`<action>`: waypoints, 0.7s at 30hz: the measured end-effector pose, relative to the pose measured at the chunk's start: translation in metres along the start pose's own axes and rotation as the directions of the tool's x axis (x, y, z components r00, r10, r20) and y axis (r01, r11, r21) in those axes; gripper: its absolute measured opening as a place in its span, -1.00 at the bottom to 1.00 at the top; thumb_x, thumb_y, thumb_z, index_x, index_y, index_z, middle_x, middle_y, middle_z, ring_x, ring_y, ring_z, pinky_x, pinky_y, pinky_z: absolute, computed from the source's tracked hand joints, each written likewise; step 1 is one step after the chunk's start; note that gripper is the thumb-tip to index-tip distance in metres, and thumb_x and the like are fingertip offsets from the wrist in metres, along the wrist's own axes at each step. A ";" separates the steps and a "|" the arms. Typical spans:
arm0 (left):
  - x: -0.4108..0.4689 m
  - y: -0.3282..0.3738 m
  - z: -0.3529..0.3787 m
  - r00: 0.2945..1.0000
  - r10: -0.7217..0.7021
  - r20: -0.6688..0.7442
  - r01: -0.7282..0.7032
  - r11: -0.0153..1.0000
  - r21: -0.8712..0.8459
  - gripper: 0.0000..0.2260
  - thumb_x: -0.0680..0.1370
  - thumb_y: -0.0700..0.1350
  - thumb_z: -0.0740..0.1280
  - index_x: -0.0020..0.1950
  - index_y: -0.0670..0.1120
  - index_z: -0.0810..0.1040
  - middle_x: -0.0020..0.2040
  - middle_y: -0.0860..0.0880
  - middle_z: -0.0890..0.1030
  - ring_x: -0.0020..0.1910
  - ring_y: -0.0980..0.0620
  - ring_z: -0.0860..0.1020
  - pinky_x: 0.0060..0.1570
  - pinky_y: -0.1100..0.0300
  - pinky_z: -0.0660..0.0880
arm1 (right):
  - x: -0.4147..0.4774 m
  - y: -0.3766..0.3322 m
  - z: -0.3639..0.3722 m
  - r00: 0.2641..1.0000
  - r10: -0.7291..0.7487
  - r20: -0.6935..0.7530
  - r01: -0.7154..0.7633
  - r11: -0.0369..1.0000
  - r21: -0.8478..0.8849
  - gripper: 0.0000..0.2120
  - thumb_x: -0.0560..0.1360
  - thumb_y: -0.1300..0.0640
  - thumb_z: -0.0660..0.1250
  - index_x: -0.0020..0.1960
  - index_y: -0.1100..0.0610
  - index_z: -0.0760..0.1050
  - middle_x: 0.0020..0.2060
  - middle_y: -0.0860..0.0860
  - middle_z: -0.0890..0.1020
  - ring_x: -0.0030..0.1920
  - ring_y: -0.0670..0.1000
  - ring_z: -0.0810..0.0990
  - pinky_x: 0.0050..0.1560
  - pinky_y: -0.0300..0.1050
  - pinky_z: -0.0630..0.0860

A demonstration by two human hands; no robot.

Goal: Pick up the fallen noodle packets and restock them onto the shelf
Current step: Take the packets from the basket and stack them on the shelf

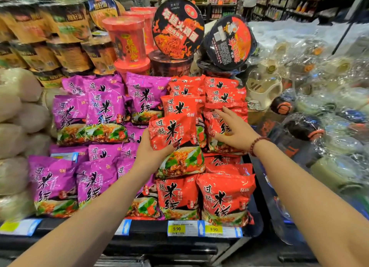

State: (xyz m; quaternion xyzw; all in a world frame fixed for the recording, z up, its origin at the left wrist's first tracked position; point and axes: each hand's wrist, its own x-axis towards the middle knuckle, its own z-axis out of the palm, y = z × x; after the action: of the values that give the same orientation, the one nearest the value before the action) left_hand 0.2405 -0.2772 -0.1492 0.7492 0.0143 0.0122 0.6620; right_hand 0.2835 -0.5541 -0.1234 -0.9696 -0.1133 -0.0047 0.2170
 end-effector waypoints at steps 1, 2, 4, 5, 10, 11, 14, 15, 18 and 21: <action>-0.002 0.002 0.000 0.999 0.039 0.005 -0.039 0.999 0.019 -0.41 0.43 -0.20 0.52 0.35 0.08 0.33 0.20 0.03 0.57 0.14 0.00 0.59 0.24 -0.11 0.50 | -0.009 -0.005 -0.002 0.999 -0.009 -0.033 0.010 0.999 0.037 -0.29 0.52 -0.13 0.31 0.56 -0.06 0.07 0.57 -0.01 0.00 0.55 0.04 0.03 0.48 0.14 0.19; -0.004 0.007 0.001 0.997 0.080 0.016 -0.081 0.996 0.037 -0.40 0.43 -0.20 0.51 0.37 0.08 0.33 0.21 0.05 0.56 0.16 0.01 0.58 0.26 -0.11 0.49 | -0.021 -0.010 -0.004 0.998 -0.020 -0.064 0.025 0.998 0.066 -0.34 0.54 -0.09 0.29 0.55 -0.03 0.11 0.57 0.00 0.02 0.55 0.02 0.03 0.48 0.13 0.18; -0.003 0.011 0.002 0.989 0.144 0.035 -0.146 0.987 0.070 -0.37 0.45 -0.21 0.49 0.43 0.06 0.30 0.25 0.07 0.53 0.20 0.04 0.54 0.29 -0.08 0.46 | -0.047 -0.022 -0.005 0.992 -0.057 -0.114 0.069 0.992 0.107 -0.40 0.55 -0.09 0.28 0.53 -0.01 0.19 0.56 -0.02 0.05 0.55 -0.02 0.03 0.51 0.08 0.09; -0.002 0.012 0.003 0.985 0.168 0.045 -0.172 0.981 0.094 -0.35 0.46 -0.22 0.48 0.46 0.04 0.27 0.29 0.05 0.51 0.24 0.05 0.52 0.32 -0.05 0.43 | -0.063 -0.029 -0.005 0.985 -0.077 -0.152 0.094 0.989 0.111 -0.41 0.54 -0.12 0.27 0.51 0.00 0.23 0.55 -0.03 0.09 0.54 -0.02 0.06 0.52 0.02 0.07; 0.007 0.010 0.017 0.943 0.332 0.027 -0.331 0.925 0.185 -0.19 0.50 -0.24 0.43 0.56 0.17 0.04 0.53 0.17 0.16 0.49 0.10 0.21 0.48 0.04 0.17 | -0.138 -0.065 0.019 0.813 -0.229 -0.536 0.240 0.969 -0.050 -0.62 0.50 -0.02 0.28 0.22 0.15 0.56 0.26 0.05 0.55 0.32 0.07 0.46 0.46 -0.03 0.19; 0.008 0.008 0.021 0.926 0.378 0.001 -0.369 0.904 0.215 -0.20 0.50 -0.25 0.42 0.55 0.16 0.04 0.51 0.17 0.15 0.49 0.10 0.17 0.49 0.03 0.14 | -0.149 -0.072 0.031 0.785 -0.266 -0.559 0.240 0.963 -0.122 -0.68 0.49 0.02 0.29 0.16 0.14 0.60 0.21 0.05 0.59 0.31 0.07 0.47 0.45 0.06 0.21; 0.008 -0.001 0.030 0.811 0.584 -0.043 -0.490 0.718 0.495 -0.31 0.51 -0.22 0.39 0.53 0.11 0.13 0.54 -0.11 0.13 0.52 -0.06 0.10 0.49 -0.11 0.13 | -0.171 -0.075 0.075 0.802 -0.323 -0.502 0.174 0.931 -0.320 -0.68 0.47 0.03 0.30 0.16 0.12 0.60 0.24 0.06 0.58 0.36 0.11 0.40 0.48 0.15 0.12; 0.008 -0.005 0.031 0.758 0.652 -0.006 -0.513 0.603 0.611 -0.37 0.53 -0.15 0.36 0.51 0.09 0.16 0.55 -0.20 0.12 0.53 -0.16 0.09 0.48 -0.15 0.12 | -0.173 -0.071 0.088 0.842 -0.294 -0.452 0.131 0.925 -0.357 -0.61 0.48 -0.02 0.28 0.24 0.10 0.57 0.31 0.06 0.53 0.41 0.12 0.34 0.49 0.17 0.08; 0.005 -0.023 0.030 0.606 0.732 0.311 -0.641 0.218 0.736 -0.51 0.55 0.08 0.23 0.49 0.11 0.27 0.56 -0.12 0.17 0.53 -0.22 0.09 0.45 -0.24 0.04 | -0.169 -0.050 0.109 0.949 -0.139 -0.285 0.007 0.908 -0.420 -0.35 0.46 -0.25 0.14 0.48 0.00 0.31 0.46 0.07 0.34 0.50 0.14 0.17 0.46 0.24 0.03; 0.002 -0.036 0.027 0.566 0.638 0.521 -0.676 -0.003 0.737 -0.49 0.52 0.23 0.20 0.47 0.18 0.34 0.56 -0.03 0.22 0.55 -0.19 0.09 0.48 -0.25 -0.08 | -0.155 -0.031 0.112 0.982 -0.019 -0.186 -0.047 0.938 -0.344 -0.14 0.36 -0.43 0.13 0.54 -0.06 0.09 0.52 0.03 0.22 0.52 0.12 0.12 0.43 0.24 0.02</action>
State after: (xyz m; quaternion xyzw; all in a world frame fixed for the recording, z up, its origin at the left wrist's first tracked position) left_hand 0.2435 -0.2996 -0.1881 0.8891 -0.3436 0.2959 0.0620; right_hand 0.1213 -0.5132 -0.2211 -0.9887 -0.0827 -0.1136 0.0524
